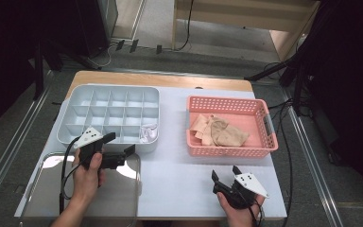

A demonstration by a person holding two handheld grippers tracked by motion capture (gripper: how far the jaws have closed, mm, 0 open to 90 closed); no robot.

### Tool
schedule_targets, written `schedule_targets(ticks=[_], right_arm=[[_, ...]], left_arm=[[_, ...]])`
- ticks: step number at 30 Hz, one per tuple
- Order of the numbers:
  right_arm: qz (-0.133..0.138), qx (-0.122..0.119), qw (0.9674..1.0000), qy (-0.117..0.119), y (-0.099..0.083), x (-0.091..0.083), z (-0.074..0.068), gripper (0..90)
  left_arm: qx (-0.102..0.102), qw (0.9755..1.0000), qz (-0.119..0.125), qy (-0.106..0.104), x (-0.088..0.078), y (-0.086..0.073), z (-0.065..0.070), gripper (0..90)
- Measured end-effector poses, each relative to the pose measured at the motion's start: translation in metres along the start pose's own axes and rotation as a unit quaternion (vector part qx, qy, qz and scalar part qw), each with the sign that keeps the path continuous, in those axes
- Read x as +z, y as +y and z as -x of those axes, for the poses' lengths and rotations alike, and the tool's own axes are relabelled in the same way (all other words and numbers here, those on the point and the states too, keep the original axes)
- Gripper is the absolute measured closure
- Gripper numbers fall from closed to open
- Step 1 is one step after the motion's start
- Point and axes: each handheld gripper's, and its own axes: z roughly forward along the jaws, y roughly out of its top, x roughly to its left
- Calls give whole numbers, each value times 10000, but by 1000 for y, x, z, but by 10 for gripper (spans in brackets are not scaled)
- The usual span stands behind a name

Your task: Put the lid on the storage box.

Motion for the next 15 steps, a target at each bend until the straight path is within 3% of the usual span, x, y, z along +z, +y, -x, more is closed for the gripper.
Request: schedule_targets(ticks=[11, 15], right_arm=[[34, 63, 9999, -77, 0, -1, 1, 215], [23, 66, 9999, -103, 0, 0, 0, 216]], left_arm=[[45, 9999, 87, 121, -18, -17, -4, 79], [-52, 9997, 200, 136, -25, -21, -6, 79]])
